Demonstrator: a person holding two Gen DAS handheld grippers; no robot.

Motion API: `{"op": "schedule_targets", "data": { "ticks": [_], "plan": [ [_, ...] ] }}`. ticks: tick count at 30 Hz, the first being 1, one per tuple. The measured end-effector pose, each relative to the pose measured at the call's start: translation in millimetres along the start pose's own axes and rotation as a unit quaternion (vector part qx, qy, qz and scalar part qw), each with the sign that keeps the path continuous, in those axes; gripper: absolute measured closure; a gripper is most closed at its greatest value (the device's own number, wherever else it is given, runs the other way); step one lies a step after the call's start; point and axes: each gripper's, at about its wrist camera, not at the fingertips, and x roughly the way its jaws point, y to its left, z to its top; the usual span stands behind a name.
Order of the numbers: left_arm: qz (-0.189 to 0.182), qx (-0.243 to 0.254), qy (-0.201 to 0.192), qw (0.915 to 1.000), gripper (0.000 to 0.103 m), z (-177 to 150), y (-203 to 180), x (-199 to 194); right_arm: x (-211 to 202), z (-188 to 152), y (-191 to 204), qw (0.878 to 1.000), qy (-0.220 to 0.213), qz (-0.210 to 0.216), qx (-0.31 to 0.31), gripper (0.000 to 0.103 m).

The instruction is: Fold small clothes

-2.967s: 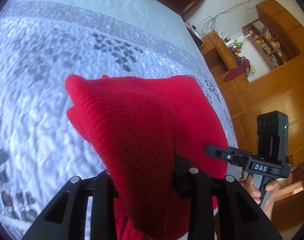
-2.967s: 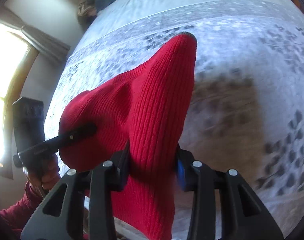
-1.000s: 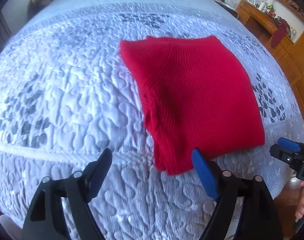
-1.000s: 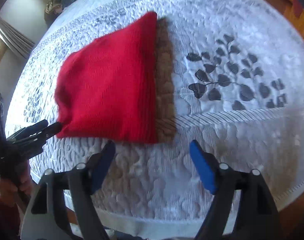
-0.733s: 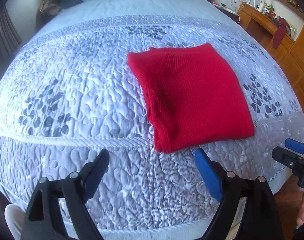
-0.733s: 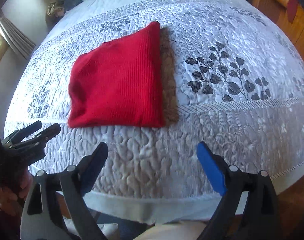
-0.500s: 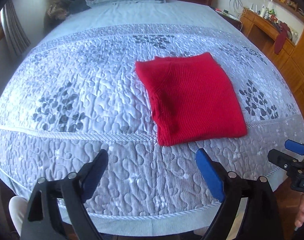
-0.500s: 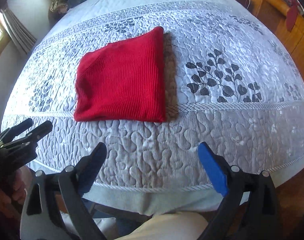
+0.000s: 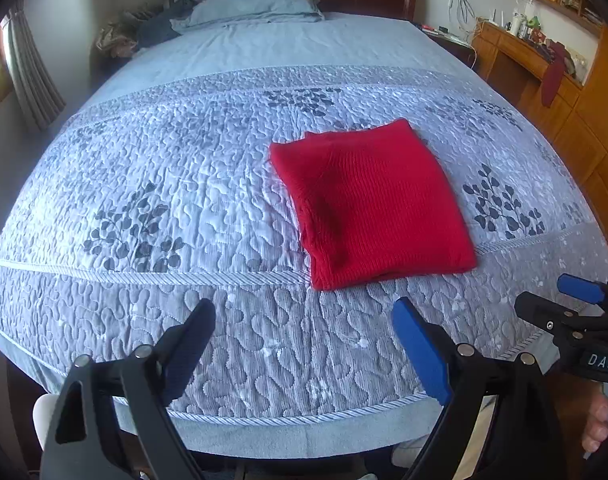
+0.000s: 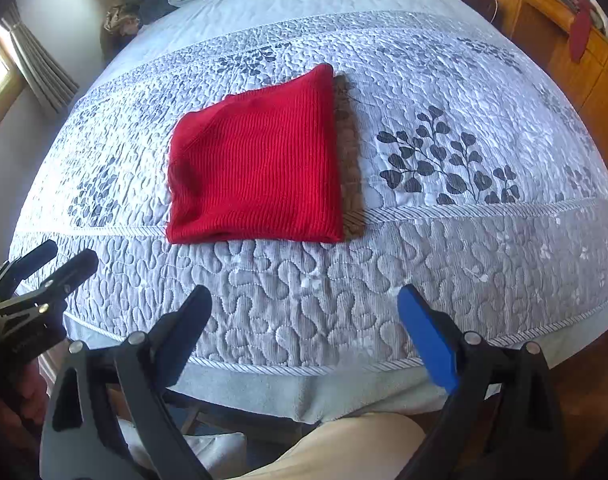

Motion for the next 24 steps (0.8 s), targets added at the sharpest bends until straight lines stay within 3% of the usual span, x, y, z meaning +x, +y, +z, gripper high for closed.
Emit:
{"op": "schedule_targets", "data": {
  "ticks": [24],
  "plan": [
    [0.014, 0.003, 0.005, 0.9999, 0.013, -0.6, 0.3, 7.0, 4.3, 3.0, 0.2, 1.000, 0.002, -0.010, -0.005, 0.009]
  ]
}}
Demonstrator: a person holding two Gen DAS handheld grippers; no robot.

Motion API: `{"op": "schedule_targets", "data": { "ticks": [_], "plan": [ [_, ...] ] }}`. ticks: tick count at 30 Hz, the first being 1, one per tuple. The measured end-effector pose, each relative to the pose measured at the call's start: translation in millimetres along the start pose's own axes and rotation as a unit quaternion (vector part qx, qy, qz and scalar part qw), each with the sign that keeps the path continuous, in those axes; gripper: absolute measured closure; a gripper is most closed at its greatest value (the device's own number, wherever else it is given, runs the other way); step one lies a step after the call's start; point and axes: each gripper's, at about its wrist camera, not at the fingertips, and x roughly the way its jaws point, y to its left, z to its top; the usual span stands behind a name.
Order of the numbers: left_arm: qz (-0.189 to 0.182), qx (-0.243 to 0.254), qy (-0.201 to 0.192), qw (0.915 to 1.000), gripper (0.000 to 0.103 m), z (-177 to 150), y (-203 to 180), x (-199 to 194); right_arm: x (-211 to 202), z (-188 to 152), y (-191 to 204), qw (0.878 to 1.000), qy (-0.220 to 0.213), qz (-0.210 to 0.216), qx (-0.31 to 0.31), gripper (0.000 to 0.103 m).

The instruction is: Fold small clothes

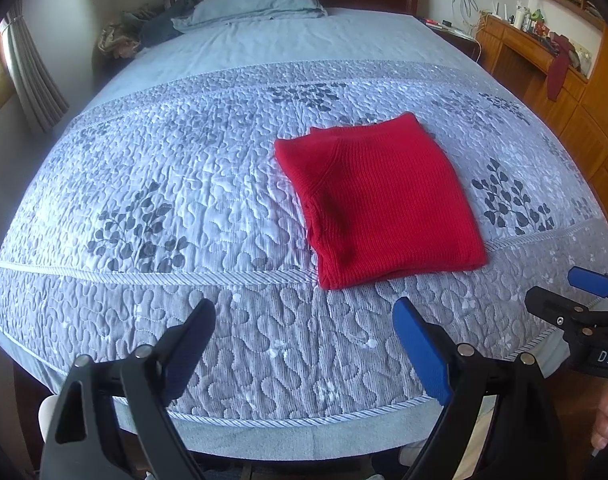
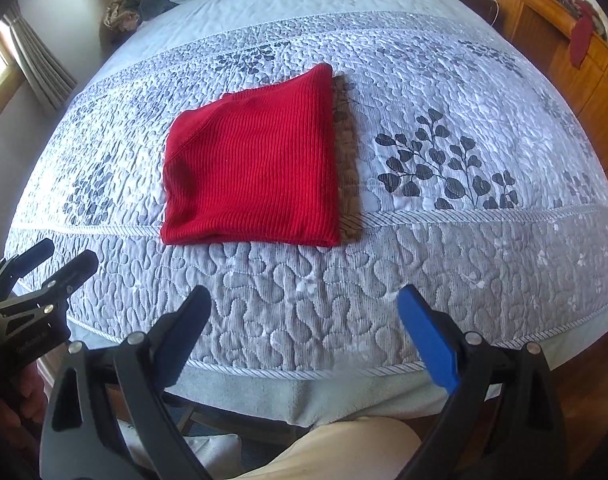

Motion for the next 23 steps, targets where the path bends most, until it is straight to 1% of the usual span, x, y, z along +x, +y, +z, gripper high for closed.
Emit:
{"op": "schedule_targets", "data": {
  "ticks": [23],
  "plan": [
    [-0.003, 0.008, 0.002, 1.0000, 0.013, 0.8, 2.3, 1.3, 1.9, 0.1, -1.8, 1.000, 0.003, 0.003, 0.006, 0.009]
  ]
}}
